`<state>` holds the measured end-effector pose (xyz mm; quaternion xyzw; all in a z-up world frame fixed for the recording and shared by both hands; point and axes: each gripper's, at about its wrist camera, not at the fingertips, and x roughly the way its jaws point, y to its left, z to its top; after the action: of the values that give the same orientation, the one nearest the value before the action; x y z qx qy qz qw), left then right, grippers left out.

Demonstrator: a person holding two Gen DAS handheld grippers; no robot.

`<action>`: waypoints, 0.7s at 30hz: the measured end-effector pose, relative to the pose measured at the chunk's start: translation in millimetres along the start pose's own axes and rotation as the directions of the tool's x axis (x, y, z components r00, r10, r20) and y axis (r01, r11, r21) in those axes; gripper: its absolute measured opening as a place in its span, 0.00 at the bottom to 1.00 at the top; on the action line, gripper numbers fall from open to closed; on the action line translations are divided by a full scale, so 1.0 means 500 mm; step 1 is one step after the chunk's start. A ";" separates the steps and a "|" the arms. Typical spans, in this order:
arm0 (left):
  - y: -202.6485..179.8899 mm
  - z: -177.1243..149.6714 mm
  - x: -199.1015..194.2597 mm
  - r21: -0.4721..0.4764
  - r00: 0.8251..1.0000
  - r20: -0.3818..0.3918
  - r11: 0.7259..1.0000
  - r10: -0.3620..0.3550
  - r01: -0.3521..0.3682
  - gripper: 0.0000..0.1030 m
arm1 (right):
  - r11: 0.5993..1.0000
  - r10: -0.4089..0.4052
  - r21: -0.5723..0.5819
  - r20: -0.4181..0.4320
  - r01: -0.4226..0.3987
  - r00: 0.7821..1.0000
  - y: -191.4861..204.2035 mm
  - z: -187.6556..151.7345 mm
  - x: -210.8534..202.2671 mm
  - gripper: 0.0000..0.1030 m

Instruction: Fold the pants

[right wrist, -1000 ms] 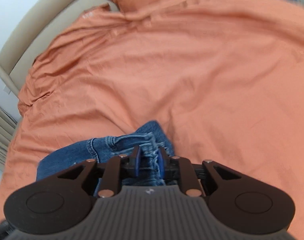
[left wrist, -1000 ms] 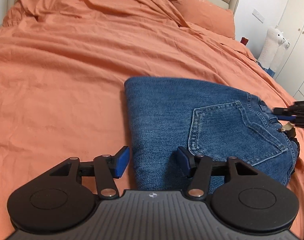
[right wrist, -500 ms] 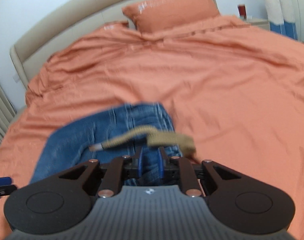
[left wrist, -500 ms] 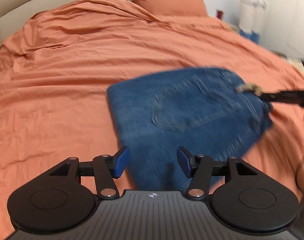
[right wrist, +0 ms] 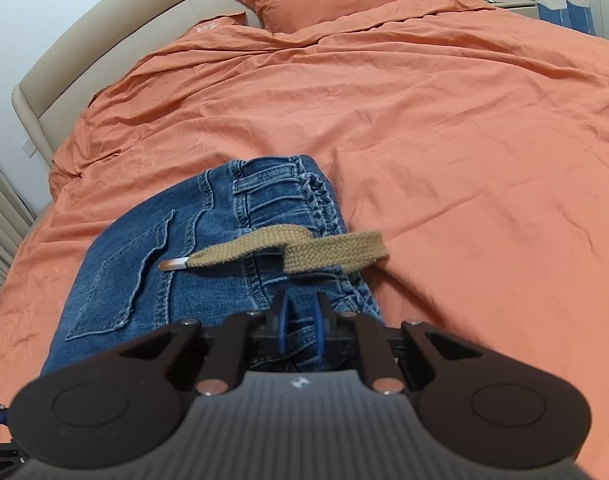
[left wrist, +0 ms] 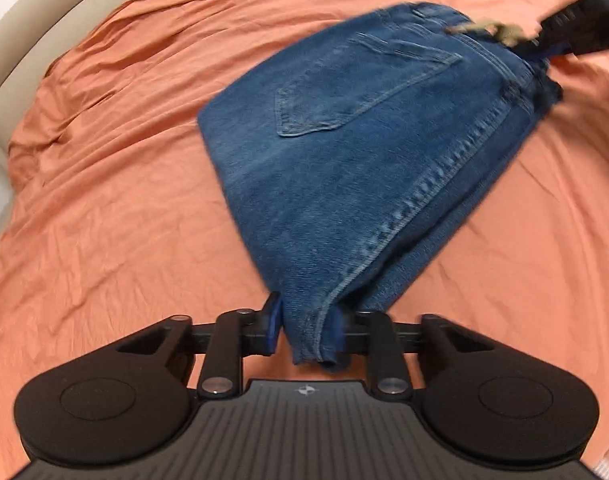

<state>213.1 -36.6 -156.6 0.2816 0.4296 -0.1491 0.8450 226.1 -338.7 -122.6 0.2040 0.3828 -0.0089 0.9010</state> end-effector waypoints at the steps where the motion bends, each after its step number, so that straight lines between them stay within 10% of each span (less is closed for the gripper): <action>1: -0.007 0.001 -0.009 0.053 1.000 0.005 0.998 0.019 -0.019 0.21 | 1.000 0.004 0.006 -0.001 -0.004 1.000 -0.002 0.000 0.000 0.09; 8: -0.029 -0.003 -0.007 0.282 0.998 -0.061 0.960 0.018 0.000 0.20 | 0.999 -0.017 -0.031 -0.051 0.016 0.999 -0.002 -0.001 0.014 0.05; 21: -0.033 0.000 0.046 0.237 0.987 -0.157 0.971 0.018 0.020 0.20 | 0.998 -0.023 -0.061 -0.082 0.018 0.996 -0.013 -0.008 0.040 0.03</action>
<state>218.1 -50.1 -181.0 0.3915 0.4745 -0.1773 0.7682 236.3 -340.2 -141.2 0.1730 0.4217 0.0017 0.8901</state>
